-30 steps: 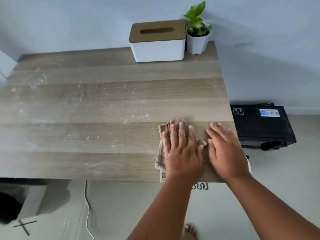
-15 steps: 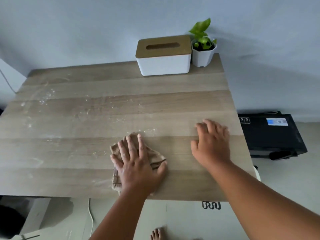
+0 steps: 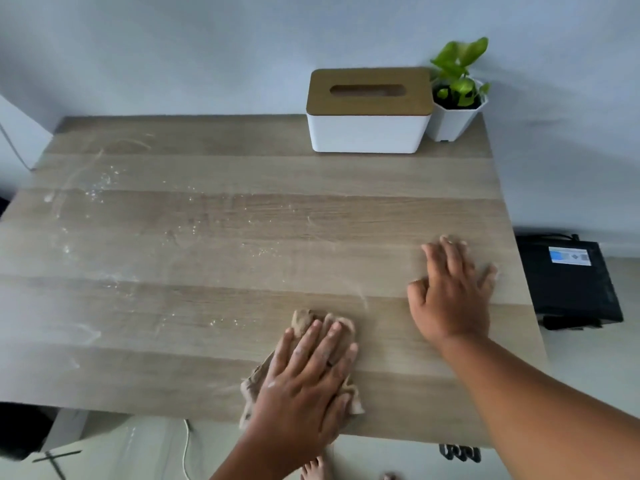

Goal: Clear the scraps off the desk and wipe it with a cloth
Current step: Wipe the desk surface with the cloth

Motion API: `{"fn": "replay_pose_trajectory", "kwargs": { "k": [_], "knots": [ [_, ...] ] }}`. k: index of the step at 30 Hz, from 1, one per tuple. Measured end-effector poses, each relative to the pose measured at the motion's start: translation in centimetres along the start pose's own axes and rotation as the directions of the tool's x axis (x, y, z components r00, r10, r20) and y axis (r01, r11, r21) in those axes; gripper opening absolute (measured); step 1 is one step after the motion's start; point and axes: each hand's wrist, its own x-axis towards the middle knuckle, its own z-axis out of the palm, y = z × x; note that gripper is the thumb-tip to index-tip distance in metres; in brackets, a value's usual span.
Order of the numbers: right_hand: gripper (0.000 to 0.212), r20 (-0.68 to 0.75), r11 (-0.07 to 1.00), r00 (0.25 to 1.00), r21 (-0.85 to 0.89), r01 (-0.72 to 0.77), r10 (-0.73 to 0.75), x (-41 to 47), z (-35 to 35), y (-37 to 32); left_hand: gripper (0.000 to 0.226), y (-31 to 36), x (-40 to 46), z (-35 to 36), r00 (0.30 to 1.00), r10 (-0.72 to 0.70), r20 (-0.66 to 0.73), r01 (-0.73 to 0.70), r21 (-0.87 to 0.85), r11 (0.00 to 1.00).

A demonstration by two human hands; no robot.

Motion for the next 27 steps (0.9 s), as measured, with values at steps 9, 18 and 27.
{"fn": "replay_pose_trajectory", "kwargs": {
  "k": [9, 18, 27],
  "knots": [
    [0.069, 0.010, 0.998, 1.000, -0.061, -0.007, 0.008, 0.6, 0.6, 0.3, 0.082, -6.1, 7.1, -0.8, 0.859, -0.511, 0.021, 0.509, 0.055, 0.859],
    [0.065, 0.027, 0.997, 0.999, -0.069, -0.021, 0.022, 0.6, 0.7, 0.6, 0.075, 0.6, 10.0, 0.3, 0.994, 0.104, 0.031, -0.102, -0.078, 0.992],
    [0.064, 0.016, 0.998, 1.000, -0.056, -0.025, 0.026, 0.6, 0.6, 0.3, 0.085, -6.6, 4.1, -1.2, 0.993, -0.117, 0.002, 0.117, -0.024, 0.993]
  ]
}}
